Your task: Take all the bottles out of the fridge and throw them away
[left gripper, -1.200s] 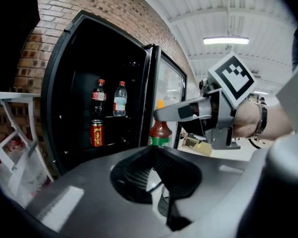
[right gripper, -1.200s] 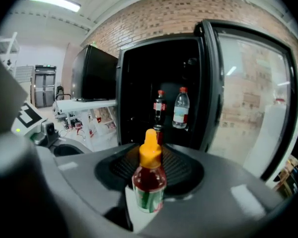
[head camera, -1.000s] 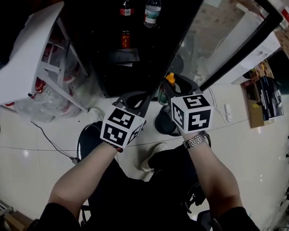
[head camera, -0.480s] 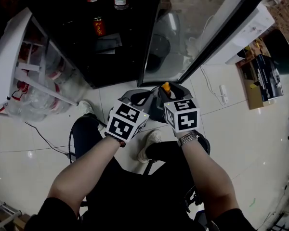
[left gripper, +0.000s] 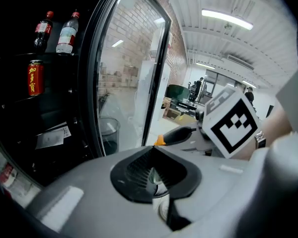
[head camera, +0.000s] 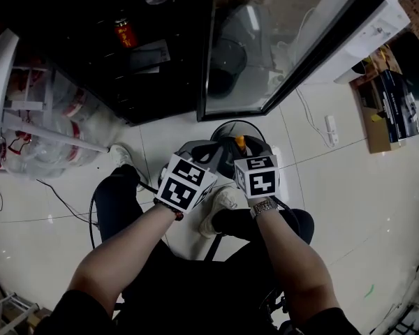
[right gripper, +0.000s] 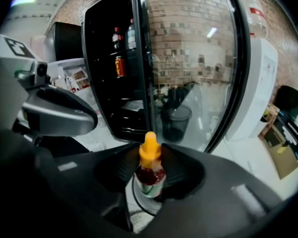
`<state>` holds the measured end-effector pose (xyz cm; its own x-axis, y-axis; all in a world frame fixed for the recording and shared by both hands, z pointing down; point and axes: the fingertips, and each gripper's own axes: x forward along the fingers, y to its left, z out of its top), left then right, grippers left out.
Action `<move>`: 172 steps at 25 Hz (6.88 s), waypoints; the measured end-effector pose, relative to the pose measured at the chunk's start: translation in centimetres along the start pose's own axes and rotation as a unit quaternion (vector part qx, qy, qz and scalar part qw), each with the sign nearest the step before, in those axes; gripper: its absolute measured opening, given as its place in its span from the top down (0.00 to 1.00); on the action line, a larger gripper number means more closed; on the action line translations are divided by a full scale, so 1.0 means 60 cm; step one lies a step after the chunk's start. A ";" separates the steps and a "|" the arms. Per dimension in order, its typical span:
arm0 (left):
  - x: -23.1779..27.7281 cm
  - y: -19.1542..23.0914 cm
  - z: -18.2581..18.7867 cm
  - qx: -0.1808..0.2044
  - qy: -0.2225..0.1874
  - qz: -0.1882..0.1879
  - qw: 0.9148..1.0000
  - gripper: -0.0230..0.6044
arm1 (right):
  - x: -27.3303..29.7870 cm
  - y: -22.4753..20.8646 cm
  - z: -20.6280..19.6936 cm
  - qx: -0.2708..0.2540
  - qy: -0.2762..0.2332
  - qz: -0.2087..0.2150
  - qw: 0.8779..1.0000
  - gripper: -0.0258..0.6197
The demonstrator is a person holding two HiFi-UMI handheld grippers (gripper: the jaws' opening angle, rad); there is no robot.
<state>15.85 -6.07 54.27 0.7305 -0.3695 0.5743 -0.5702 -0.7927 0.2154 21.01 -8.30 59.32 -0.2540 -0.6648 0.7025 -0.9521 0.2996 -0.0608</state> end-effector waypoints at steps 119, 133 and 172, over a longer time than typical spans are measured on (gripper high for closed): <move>-0.356 0.502 0.301 0.005 -0.176 0.131 0.976 0.96 | 0.157 0.297 0.817 -0.084 -0.228 0.029 0.970 0.49; -0.380 0.429 0.283 0.010 -0.175 0.140 0.974 0.96 | 0.039 0.293 0.739 -0.089 -0.239 0.025 0.967 0.49; -0.164 0.048 0.075 -0.015 -0.078 0.093 0.992 0.96 | -0.085 0.067 0.149 -0.001 -0.067 0.010 0.998 0.49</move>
<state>8.69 -6.88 45.68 0.6589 -0.5812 0.4775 -0.7104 -0.6896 0.1410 16.94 -9.78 49.15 -0.2929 -0.7439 0.6006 -0.9466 0.3143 -0.0723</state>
